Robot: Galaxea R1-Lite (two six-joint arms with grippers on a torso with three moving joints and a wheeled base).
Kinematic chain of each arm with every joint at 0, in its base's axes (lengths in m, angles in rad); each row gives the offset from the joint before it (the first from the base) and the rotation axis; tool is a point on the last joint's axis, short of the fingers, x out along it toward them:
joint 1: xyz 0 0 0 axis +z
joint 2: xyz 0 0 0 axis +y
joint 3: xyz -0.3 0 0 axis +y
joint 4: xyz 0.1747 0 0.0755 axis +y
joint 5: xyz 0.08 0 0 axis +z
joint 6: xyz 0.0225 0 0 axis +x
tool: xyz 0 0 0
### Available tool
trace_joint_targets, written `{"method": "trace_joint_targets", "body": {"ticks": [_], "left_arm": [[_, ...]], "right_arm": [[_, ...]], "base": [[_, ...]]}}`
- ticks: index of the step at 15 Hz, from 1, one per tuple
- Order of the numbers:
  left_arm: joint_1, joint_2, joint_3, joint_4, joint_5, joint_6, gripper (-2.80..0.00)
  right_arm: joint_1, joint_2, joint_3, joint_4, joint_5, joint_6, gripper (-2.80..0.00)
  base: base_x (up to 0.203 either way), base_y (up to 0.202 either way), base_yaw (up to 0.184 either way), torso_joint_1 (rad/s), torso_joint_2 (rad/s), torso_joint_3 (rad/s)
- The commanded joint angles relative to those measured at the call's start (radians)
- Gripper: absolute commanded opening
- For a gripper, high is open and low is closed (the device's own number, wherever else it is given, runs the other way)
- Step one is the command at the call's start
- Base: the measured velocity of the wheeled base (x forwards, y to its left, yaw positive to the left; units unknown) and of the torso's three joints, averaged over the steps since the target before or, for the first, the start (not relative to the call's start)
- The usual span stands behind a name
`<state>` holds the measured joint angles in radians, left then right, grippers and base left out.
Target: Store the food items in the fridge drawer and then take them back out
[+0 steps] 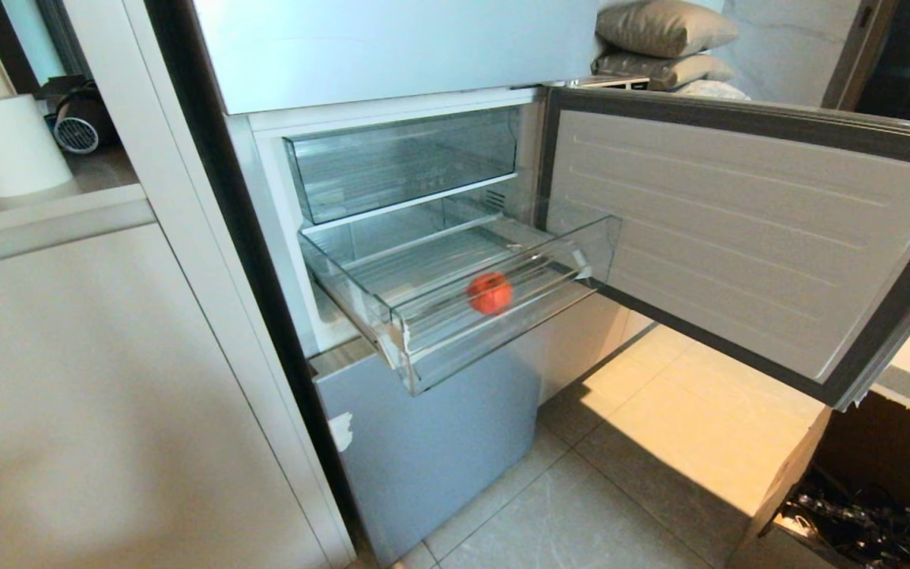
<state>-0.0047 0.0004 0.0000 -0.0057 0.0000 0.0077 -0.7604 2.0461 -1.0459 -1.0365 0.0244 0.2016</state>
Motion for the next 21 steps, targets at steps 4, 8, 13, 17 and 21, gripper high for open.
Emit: {"method": "trace_joint_targets", "body": {"ticks": [4, 8, 13, 17, 21], "left_arm": [[0.000, -0.002, 0.002, 0.000, 0.000, 0.000, -2.80], [0.000, -0.002, 0.002, 0.000, 0.000, 0.000, -2.80], [0.000, -0.002, 0.002, 0.000, 0.000, 0.000, -2.80], [0.000, -0.002, 0.002, 0.000, 0.000, 0.000, -2.80], [0.000, -0.002, 0.002, 0.000, 0.000, 0.000, -2.80]], "right_arm": [[0.011, 0.169, -0.243, -0.009, 0.137, -0.007, 0.00], [0.011, 0.288, -0.412, -0.003, 0.169, -0.011, 0.00], [-0.009, 0.344, -0.442, 0.010, 0.165, -0.013, 0.00], [-0.037, 0.345, -0.431, 0.015, 0.163, -0.013, 0.00], [-0.063, 0.345, -0.424, 0.015, 0.161, -0.024, 0.00]], "base": [[0.000, 0.000, 0.000, 0.000, 0.00, 0.000], [0.000, 0.000, 0.000, 0.000, 0.00, 0.000], [0.000, 0.000, 0.000, 0.000, 0.00, 0.000], [0.000, 0.000, 0.000, 0.000, 0.00, 0.000], [0.000, 0.000, 0.000, 0.000, 0.00, 0.000]]}}
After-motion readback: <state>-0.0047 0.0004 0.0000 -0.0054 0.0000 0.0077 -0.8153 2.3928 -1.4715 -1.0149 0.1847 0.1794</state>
